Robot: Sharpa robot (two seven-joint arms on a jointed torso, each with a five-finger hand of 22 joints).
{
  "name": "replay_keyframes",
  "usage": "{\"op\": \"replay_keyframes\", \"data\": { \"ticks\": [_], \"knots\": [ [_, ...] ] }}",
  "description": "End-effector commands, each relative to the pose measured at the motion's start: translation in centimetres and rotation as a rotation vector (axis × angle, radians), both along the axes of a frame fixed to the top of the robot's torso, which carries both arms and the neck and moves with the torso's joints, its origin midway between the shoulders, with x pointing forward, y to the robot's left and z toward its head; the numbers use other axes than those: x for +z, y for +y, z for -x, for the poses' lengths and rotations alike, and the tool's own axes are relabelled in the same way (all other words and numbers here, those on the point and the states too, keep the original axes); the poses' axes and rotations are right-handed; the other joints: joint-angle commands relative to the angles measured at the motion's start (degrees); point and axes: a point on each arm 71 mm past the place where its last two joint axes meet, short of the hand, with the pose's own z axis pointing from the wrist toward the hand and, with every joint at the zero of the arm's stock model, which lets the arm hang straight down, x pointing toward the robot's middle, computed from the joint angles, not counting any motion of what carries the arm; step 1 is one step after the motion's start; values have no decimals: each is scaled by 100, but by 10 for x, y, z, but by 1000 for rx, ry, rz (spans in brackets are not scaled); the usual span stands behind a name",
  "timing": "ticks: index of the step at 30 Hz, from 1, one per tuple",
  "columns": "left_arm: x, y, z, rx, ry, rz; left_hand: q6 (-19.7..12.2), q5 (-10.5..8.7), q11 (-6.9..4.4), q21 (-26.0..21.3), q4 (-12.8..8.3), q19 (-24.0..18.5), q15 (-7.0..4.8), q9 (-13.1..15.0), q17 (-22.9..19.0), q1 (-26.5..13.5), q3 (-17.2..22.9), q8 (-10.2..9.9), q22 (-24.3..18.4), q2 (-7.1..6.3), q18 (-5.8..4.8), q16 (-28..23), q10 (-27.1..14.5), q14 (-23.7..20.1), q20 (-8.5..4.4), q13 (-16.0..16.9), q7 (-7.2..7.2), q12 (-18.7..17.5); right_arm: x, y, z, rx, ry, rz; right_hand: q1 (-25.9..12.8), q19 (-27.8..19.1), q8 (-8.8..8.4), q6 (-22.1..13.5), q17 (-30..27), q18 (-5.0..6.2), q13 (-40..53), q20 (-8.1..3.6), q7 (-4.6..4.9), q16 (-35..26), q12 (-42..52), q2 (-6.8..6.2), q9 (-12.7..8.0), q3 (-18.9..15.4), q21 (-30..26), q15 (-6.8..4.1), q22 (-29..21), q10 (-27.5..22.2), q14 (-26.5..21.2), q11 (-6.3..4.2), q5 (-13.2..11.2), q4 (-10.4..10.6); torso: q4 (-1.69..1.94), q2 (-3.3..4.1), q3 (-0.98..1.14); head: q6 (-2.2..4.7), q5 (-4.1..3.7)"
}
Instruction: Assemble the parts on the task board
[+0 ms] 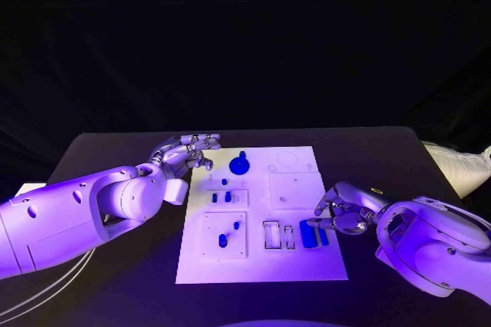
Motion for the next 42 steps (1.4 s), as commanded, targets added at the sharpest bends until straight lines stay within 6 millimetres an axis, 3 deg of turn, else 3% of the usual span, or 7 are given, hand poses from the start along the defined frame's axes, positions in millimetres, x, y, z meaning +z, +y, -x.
{"op": "replay_keyframes", "data": {
  "ticks": [1, 15, 26, 31, 37, 42],
  "knots": [
    [0, -3, 1, -20, -3, 17, -32, -11, -3, -34, -8, -29, -11, -7, -14, 3, -42, 31, -17, 67, 70, -33, -54, -49, -1, 9, 20, 44, -6, -1, 2, -36, 21, 90, -38, 411, 34, -55, 41, -44, 98, -1, -9, 47, 63, 31, 39, -84, 28, -32, 1231, 45, 324, 14, 18, 4, 13, -2, -1, -14, -37],
    [-1, -1, 2, -17, 1, 15, -32, -11, -3, -34, -8, -29, -11, -7, -14, 3, -42, 31, -17, 67, 70, -33, -54, -49, -1, 9, 20, 44, -19, 13, 3, 6, 40, 139, -40, 415, 103, -64, 86, -46, 270, 1, -18, 69, 178, 76, 125, -209, 30, -33, 1237, 74, 326, 10, 15, 4, -3, 5, -5, -18, 21],
    [-1, 1, 2, -18, 3, 15, -32, -11, -3, -34, -8, -29, -11, -7, -14, 3, -42, 31, -17, 67, 70, -33, -54, -49, -1, 9, 20, 44, -35, 25, 2, 32, 63, 178, -45, 416, 136, -66, 88, -46, 294, -1, -24, 69, 176, 86, 169, -267, 31, -36, 1238, 65, 322, 6, 1, 5, 18, 7, -6, -64, 63],
    [-2, 1, 3, -19, 4, 15, -34, -12, -1, -48, -2, -32, -10, -7, -21, -6, -53, 33, -26, 70, 72, -35, -60, -52, 0, 11, 22, 52, -43, 30, 1, 33, 79, 182, -48, 412, 148, -66, 88, -45, 306, -1, -26, 68, 178, 97, 185, -284, 27, -37, 1233, 63, 321, 5, -9, 7, 6, 7, -5, -77, 80],
    [-2, 1, 3, -20, 5, 14, -34, -12, -1, -48, -2, -32, -10, -7, -21, -6, -53, 33, -26, 70, 72, -35, -60, -52, 0, 11, 22, 52, -48, 31, 0, 14, 82, 178, 21, 414, 220, -60, 94, -46, 373, -8, -42, 68, 197, 243, 277, -305, 29, -47, 1237, 68, 319, -9, 60, -7, -1, 2, -7, -87, 90],
    [-2, 2, 3, -20, 6, 14, -34, -12, -1, -48, -2, -32, -10, -7, -21, -6, -53, 33, -26, 70, 72, -35, -60, -52, 0, 11, 22, 52, -45, 31, 1, -10, 53, 140, 170, 414, 346, 8, 134, -45, 483, -32, -83, 84, 251, 460, 426, -290, 28, -76, 1237, 111, 325, -45, 319, -10, -5, -1, 1, -90, 96]
  ]
}}
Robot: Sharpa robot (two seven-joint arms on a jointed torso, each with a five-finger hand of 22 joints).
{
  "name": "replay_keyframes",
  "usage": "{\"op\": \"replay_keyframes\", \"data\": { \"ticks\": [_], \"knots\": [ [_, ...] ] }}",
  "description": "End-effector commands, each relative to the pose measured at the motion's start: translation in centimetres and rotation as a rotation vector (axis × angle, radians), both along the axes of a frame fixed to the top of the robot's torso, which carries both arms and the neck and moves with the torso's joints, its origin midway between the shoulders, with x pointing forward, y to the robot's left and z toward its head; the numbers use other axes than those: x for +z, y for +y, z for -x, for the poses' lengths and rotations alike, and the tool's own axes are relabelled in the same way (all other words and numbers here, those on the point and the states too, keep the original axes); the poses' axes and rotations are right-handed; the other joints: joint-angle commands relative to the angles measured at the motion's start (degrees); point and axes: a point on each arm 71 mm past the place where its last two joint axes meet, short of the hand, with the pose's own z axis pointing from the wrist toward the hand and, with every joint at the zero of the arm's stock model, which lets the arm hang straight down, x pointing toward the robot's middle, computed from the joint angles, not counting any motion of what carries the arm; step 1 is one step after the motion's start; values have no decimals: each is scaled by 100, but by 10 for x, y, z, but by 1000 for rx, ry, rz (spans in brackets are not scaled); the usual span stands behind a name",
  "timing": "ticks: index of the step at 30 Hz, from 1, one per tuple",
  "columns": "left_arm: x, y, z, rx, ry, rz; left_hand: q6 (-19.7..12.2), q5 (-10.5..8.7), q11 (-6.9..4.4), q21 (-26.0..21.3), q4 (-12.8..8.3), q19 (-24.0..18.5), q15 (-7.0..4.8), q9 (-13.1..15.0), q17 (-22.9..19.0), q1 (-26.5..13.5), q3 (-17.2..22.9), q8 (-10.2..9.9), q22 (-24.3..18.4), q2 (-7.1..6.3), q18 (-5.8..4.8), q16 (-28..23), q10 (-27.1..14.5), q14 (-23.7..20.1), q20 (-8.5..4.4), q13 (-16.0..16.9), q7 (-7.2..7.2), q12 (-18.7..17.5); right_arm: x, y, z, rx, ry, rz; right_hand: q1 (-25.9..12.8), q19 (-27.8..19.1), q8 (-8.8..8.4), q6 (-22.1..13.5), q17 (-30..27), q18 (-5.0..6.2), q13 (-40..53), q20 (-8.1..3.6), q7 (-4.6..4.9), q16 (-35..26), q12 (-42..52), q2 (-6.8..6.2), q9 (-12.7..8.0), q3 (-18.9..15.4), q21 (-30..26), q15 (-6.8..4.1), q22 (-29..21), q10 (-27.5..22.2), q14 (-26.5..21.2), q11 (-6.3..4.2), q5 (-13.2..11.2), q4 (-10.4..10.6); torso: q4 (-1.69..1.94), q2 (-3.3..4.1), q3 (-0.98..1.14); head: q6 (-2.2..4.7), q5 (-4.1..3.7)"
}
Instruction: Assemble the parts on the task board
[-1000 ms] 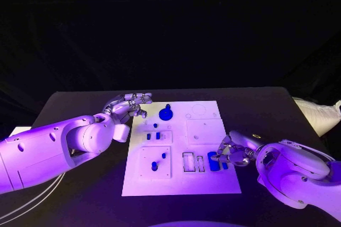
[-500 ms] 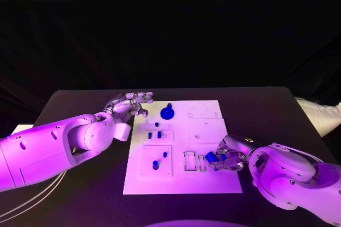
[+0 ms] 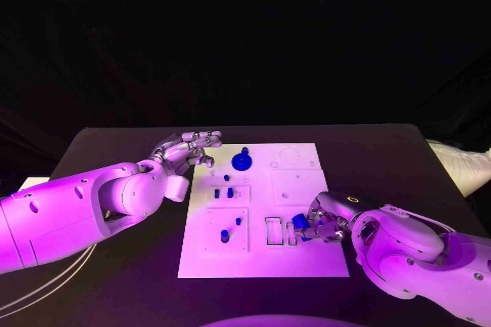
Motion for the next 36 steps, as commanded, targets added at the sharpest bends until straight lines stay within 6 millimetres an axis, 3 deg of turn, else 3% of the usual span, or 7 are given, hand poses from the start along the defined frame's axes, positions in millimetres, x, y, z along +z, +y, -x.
{"op": "replay_keyframes", "data": {
  "ticks": [1, 11, 17, 20, 25, 36],
  "knots": [
    [1, -2, 1, -19, -2, 15, -34, -12, 19, -14, 0, -32, 2, -7, -6, -6, -23, 33, -6, 70, 71, -35, -39, -40, 0, 8, 22, 29, -8, -5, 4, -41, 20, 6, 119, 417, 78, 62, 18, -47, 56, -40, -31, 41, 57, 202, 96, 3, 29, -52, 1241, 46, 333, -43, 144, -21, -8, -4, 7, -2, 7],
    [0, -2, 1, -21, 0, 16, -34, -12, 19, -14, 0, -32, 2, -7, -6, -6, -23, 33, -6, 70, 71, -35, -39, -40, 0, 8, 22, 29, 11, -3, 9, -112, -33, -190, 268, 415, 147, 9, 18, -46, 69, -75, -56, 35, -23, 293, 267, -29, 25, -81, 1238, 39, 332, -71, 563, -22, -3, -3, 0, 10, -8],
    [0, -2, 2, -23, 0, 17, -38, -12, 20, -36, 6, -39, 4, -7, -21, -16, -33, 35, -22, 74, 74, -40, -49, -47, 1, 9, 23, 38, 13, 2, 11, -129, -5, -248, 273, 415, 146, -1, 8, -45, 50, -75, -54, 29, -53, 297, 276, -34, 25, -80, 1237, 28, 330, -70, 586, -22, 7, -1, -3, 14, -9],
    [0, -2, 2, -24, 1, 17, -38, -12, 20, -36, 6, -39, 4, -7, -21, -16, -33, 35, -22, 74, 74, -40, -49, -47, 1, 9, 23, 38, 12, 9, 11, -120, 18, -264, 271, 412, 148, -5, 1, -44, 40, -75, -53, 26, -70, 302, 284, -38, 22, -80, 1233, 22, 328, -69, 600, -17, -5, -3, -2, 24, 0],
    [0, -3, 2, -29, 2, 19, -38, -12, 20, -36, 6, -39, 4, -7, -21, -16, -33, 35, -22, 74, 74, -40, -49, -47, 1, 9, 23, 38, 9, 22, 11, -91, 60, -269, 213, 412, 157, -10, -1, -44, 53, -73, -47, 23, -73, 312, 313, -79, 21, -75, 1232, 28, 328, -63, 608, 1, 17, 1, -1, 16, 22],
    [0, -5, 2, -32, 2, 20, -40, -12, 21, -41, 9, -40, 5, -8, -23, -21, -39, 36, -25, 76, 74, -39, -54, -49, 2, 10, 23, 43, 2, 41, 12, -34, 136, -217, -226, 403, 256, 34, -36, -40, 2, -81, -88, -4, -237, 312, 500, -379, 9, -92, 1219, 4, 321, -89, 649, 7, 16, -1, -2, 5, 45]
  ]
}}
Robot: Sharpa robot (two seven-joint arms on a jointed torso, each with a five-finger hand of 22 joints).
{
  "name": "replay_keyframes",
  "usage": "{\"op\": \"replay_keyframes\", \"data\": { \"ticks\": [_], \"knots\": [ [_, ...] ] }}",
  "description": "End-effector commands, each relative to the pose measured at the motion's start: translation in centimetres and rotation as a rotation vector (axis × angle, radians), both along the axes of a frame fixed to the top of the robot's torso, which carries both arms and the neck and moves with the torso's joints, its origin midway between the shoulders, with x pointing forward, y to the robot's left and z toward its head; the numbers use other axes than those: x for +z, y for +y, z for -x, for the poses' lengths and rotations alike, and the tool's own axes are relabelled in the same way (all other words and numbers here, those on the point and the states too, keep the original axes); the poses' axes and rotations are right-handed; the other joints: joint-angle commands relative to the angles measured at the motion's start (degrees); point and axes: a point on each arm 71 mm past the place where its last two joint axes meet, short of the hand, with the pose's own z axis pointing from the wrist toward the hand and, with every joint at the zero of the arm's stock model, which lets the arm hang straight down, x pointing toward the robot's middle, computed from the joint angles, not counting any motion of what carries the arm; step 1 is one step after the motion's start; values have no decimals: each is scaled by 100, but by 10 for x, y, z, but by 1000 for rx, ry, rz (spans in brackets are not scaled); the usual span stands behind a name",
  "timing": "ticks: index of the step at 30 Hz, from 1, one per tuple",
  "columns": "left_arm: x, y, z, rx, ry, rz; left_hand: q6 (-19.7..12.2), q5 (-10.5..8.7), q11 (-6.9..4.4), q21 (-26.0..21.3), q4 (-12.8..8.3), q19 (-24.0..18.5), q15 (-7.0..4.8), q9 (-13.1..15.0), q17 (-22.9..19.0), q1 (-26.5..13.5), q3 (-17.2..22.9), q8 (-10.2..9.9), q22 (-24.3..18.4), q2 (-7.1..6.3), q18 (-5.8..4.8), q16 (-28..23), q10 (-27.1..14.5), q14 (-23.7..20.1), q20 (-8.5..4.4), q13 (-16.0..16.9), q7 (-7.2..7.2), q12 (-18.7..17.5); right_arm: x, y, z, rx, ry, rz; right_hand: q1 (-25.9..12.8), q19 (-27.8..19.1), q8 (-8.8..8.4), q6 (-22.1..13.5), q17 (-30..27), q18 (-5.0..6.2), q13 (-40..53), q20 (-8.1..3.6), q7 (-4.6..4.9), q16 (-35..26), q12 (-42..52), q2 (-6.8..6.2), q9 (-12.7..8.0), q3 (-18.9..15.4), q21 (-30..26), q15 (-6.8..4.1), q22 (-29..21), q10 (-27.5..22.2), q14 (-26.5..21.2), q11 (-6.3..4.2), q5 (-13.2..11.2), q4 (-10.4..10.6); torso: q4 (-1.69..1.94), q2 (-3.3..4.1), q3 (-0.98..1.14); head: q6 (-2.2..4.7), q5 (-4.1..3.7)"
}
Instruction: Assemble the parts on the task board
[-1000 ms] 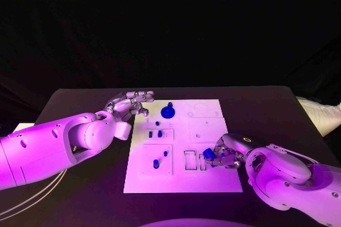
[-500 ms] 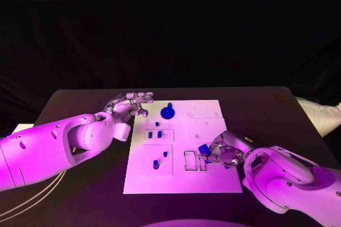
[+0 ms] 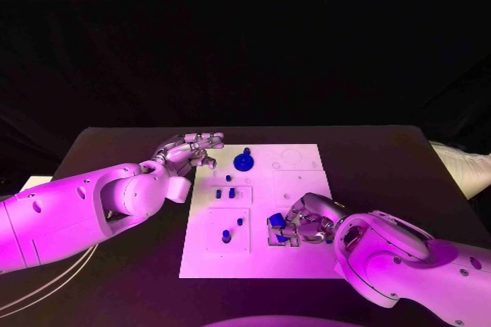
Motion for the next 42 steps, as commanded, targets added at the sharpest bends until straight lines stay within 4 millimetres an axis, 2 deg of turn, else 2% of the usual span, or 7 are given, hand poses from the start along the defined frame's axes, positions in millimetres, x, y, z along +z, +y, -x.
{"op": "replay_keyframes", "data": {
  "ticks": [1, 8, 15, 20, 25, 31, 42],
  "knots": [
    [1, -3, 1, -20, -4, 16, -19, -12, 0, -34, 9, -40, 4, -8, -7, 2, -39, 36, -9, 53, 73, -39, -34, -49, 2, 6, 3, 40, -4, 3, 2, 35, 48, 46, -106, 404, 33, 12, -5, -40, -68, -41, -30, -24, -3, -29, 45, -59, 9, -54, 1217, -13, 321, -30, 5, -2, -2, -1, 3, -9, 12],
    [1, -3, 1, -20, -4, 16, -19, -12, 0, -34, 9, -40, 4, -8, -7, 2, -39, 36, -9, 53, 73, -39, -34, -49, 2, 6, 3, 40, -4, 4, 1, 48, 35, 62, -337, 398, 80, -4, -38, -37, -60, -54, -47, -49, -64, -98, 175, -273, 1, -68, 1208, -8, 315, -42, -223, -1, -9, -5, 7, -23, 37],
    [1, -3, 1, -20, -4, 16, -19, -12, 0, -34, 9, -40, 4, -8, -7, 2, -39, 36, -9, 53, 73, -39, -34, -49, 2, 6, 3, 40, -2, 3, 0, 48, 2, 71, -706, 388, 134, -47, -66, -33, -69, -63, -55, -77, -183, -189, 361, -496, -13, -72, 1193, -19, 312, -44, -1158, 7, -7, -3, 8, -19, 40],
    [1, -3, 1, -19, -3, 16, -19, -12, 0, -34, 9, -40, 4, -8, -7, 2, -39, 36, -9, 53, 73, -39, -34, -49, 2, 6, 3, 40, 0, 2, -1, 43, -38, 83, -1172, 366, 148, -118, -149, -24, -204, -51, -38, -134, -450, -472, 482, -357, -39, -58, 1161, -112, 295, -31, -1974, 21, -10, -3, 6, -10, 44],
    [1, -2, 1, -18, -3, 15, -19, -12, 0, -34, 9, -40, 4, -8, -7, 2, -39, 36, -9, 53, 73, -39, -34, -49, 2, 6, 3, 40, 1, 1, -1, 51, -63, 102, -1116, 365, 167, -129, -152, -23, -226, -49, -42, -144, -517, -520, 548, -166, -42, -59, 1159, -121, 297, -31, -1853, 6, -8, 0, 8, -11, 39],
    [1, -2, 1, -18, -3, 15, -19, -12, 0, -34, 9, -40, 4, -8, -7, 2, -39, 36, -9, 53, 73, -39, -34, -49, 2, 6, 3, 40, 1, 2, -1, 61, -66, 114, -32, 381, 209, -119, -124, -29, -200, -67, -63, -141, -543, -287, 672, 124, -29, -81, 1182, -96, 306, -57, -1540, -301, -8, -1, 8, -28, 30],
    [1, -2, 1, -18, -3, 15, -19, -12, 0, -34, 9, -40, 4, -8, -7, 2, -39, 36, -9, 53, 73, -39, -34, -49, 2, 6, 3, 40, -2, 3, -5, 53, -67, 136, 624, 415, 340, 0, -46, -44, -146, -105, -134, -106, -506, -60, 807, 314, 8, -128, 1234, -45, 322, -119, -1740, -619, -4, 0, 8, -54, 38]
  ]
}}
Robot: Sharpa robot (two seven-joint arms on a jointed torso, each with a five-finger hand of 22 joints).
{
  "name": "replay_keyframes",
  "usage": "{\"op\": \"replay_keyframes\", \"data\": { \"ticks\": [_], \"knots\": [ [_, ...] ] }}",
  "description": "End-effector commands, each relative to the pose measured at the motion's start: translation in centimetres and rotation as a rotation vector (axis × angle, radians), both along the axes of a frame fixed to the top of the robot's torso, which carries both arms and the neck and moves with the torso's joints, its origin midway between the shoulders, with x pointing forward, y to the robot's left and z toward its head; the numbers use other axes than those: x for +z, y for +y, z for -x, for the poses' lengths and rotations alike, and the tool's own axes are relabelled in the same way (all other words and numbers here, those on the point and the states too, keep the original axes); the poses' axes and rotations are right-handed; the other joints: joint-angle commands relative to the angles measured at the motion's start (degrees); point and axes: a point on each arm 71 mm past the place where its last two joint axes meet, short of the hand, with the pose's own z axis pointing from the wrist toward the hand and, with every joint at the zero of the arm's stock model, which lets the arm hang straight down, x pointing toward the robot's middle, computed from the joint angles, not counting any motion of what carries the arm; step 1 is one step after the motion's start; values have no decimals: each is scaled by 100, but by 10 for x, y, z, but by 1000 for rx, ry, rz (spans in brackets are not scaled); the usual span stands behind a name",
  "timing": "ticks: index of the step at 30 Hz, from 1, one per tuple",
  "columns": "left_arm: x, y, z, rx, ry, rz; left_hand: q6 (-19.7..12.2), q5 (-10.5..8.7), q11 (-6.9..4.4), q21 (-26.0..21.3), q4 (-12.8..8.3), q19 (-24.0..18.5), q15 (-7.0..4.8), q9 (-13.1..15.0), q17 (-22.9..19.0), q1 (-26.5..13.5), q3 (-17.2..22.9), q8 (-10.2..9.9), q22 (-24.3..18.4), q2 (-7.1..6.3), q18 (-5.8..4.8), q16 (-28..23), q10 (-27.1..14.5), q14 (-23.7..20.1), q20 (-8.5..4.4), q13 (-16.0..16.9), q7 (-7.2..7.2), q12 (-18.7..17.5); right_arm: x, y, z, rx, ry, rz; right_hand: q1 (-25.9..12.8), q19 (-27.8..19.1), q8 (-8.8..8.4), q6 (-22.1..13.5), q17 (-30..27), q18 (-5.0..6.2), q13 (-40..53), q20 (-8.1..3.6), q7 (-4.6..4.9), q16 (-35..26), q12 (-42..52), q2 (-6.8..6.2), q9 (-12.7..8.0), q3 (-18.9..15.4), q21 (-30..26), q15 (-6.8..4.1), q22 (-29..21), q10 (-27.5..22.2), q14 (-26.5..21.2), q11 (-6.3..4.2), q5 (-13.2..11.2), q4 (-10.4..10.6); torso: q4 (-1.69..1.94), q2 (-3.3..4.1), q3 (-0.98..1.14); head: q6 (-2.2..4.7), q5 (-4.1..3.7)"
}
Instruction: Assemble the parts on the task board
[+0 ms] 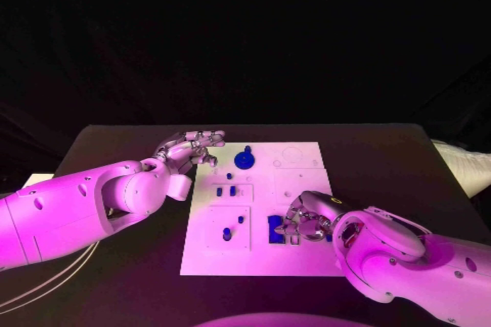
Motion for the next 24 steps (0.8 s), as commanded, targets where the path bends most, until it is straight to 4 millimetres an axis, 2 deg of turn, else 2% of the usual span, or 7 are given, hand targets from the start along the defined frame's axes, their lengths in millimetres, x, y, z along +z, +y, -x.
{"op": "replay_keyframes", "data": {
  "ticks": [1, 9, 12, 15, 18, 19, 24],
  "knots": [
    [1, -2, 1, -16, -4, 14, -19, -12, 0, -20, 9, -40, 3, -8, -8, 2, -39, 36, -5, 53, 74, -39, -34, -49, 2, 9, 3, 11, -1, -1, -1, -4, -9, 36, 91, 415, 21, 36, 8, -43, 7, -25, -7, 5, 40, 17, 12, 5, 31, -49, 1235, -5, 325, -39, -32, -44, -1, -4, -2, -12, 8],
    [1, -1, 1, -15, -4, 14, -19, -12, 0, -20, 9, -40, 3, -8, -8, 2, -39, 36, -5, 53, 74, -39, -34, -49, 2, 9, 3, 11, 6, -10, 1, -27, -45, -12, -46, 413, 4, -39, -5, -43, -1, -26, 26, -5, 8, -5, 30, -76, 28, -38, 1232, -8, 321, -17, 12, 51, -14, -7, 3, -3, -3],
    [1, -1, 1, -15, -3, 13, -19, -12, 0, -20, 9, -40, 3, -8, -8, 2, -39, 36, -5, 53, 74, -39, -34, -49, 2, 9, 3, 11, 11, -21, 3, -49, -47, -33, -134, 413, -97, -182, -4, -43, -7, -11, 77, -7, -16, -1, -4, -122, 28, -10, 1233, -15, 321, 22, 131, 142, -21, -12, 4, 3, -17],
    [1, -1, 1, -14, -3, 13, -19, -12, 0, -20, 9, -40, 3, -8, -8, 2, -39, 36, -5, 53, 74, -39, -34, -49, 2, 9, 3, 11, 16, -36, 3, -68, -48, -30, -128, 412, -237, -313, 1, -43, -14, 17, 135, -6, -46, 33, -78, -125, 26, 26, 1232, -25, 321, 67, 242, 190, -23, -11, -1, 22, -63],
    [1, -1, 1, -14, -3, 13, -19, -12, 0, -20, 9, -40, 3, -8, -8, 2, -39, 36, -5, 53, 74, -39, -34, -49, 2, 9, 3, 11, 21, -51, 3, -70, -49, -6, -74, 415, -392, -390, 3, -44, -39, 53, 189, -8, -105, 119, -194, -87, 30, 64, 1237, -50, 320, 113, 432, 232, -38, -10, -1, 40, -100],
    [1, -1, 1, -15, -3, 13, -19, -12, 0, -20, 9, -40, 3, -8, -8, 2, -39, 36, -5, 53, 74, -39, -34, -49, 2, 9, 3, 11, 21, -55, 3, -71, -53, 2, -66, 415, -413, -394, 5, -44, -42, 59, 195, -8, -113, 132, -213, -82, 30, 70, 1237, -53, 320, 118, 449, 240, -40, -9, -1, 43, -108],
    [2, -2, 2, -17, -5, 16, -26, -10, 1, -42, 17, -45, 6, -8, -15, -9, -56, 40, -21, 62, 76, -37, -51, -54, 5, 11, 3, 29, 25, -76, 3, -79, -88, 83, -44, 416, -455, -368, 5, -45, -51, 74, 204, -9, -137, 130, -262, -86, 31, 82, 1240, -63, 319, 128, 465, 257, -92, -1, 5, 75, -167]
  ]
}}
